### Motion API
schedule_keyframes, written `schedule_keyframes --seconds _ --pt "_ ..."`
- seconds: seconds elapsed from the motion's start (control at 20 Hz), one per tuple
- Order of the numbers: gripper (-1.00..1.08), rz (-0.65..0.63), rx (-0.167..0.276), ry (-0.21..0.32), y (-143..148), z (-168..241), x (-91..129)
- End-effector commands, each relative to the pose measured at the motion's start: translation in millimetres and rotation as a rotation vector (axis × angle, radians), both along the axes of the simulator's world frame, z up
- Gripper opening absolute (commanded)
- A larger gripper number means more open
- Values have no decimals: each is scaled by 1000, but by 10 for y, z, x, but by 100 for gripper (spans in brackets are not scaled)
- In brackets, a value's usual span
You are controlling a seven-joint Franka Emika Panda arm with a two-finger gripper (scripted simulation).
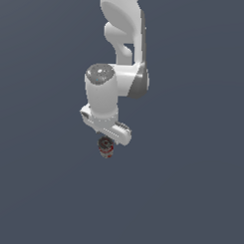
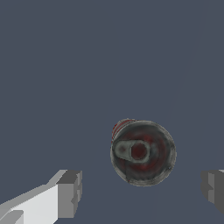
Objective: Pick up the object and move it to a goal position.
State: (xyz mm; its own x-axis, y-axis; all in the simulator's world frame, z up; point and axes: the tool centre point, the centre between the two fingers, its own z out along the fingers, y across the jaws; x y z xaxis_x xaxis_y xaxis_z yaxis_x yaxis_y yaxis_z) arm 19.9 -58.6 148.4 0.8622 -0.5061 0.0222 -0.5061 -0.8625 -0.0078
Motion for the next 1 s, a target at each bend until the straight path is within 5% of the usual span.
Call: schedule_keyframes --seconds 0.0,0.95 --pt "100 -58 3 8 -42 -72 -3" --pt "100 -160 6 22 -122 -408 -22"
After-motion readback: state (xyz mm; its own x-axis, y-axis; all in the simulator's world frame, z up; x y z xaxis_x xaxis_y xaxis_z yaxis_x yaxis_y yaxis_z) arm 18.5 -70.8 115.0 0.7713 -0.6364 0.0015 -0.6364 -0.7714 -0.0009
